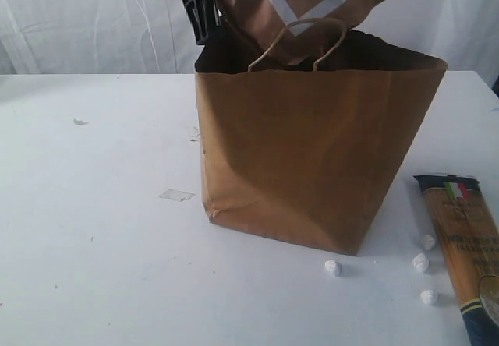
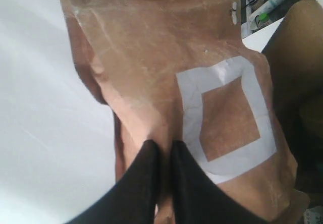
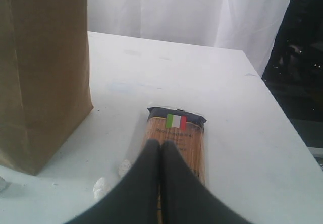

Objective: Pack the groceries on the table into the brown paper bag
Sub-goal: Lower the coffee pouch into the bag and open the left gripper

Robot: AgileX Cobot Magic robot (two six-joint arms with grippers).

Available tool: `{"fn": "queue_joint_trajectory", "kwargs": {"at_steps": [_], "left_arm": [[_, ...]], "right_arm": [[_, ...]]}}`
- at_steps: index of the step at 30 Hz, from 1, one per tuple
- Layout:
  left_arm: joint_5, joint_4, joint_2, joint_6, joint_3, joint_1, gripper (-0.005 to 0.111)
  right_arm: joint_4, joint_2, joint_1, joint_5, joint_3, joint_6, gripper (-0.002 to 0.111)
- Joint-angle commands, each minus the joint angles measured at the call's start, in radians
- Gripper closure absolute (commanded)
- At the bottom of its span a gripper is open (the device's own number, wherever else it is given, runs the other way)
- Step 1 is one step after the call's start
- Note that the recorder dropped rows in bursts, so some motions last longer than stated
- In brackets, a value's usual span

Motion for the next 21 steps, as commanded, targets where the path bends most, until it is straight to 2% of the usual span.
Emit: {"fn": "queue_joint_trajectory", "kwargs": {"at_steps": [1,8,12,21], "left_arm": [[-0.038,-0.042,-0.003,-0.008,-0.002,-0.003,0.107],[-0.034,-0.042,-0.003,-0.011,-0.002,-0.003,0.107],[0.023,-0.040,-0.003,-0.046,-0.002,-0.003,0.107],[0.033,0.025,0.032,-0.048,-0.002,-0.003,0.107]], "right_arm": [[0.000,-0.005,-0.005,-0.009,0.003,0.003,0.108],[0.000,-0.005,-0.005,-0.009,0.003,0.003,0.108],[0.000,-0.005,-0.005,-0.009,0.003,0.003,0.108],[0.000,-0.005,-0.005,-0.009,0.003,0.003,0.108]]}}
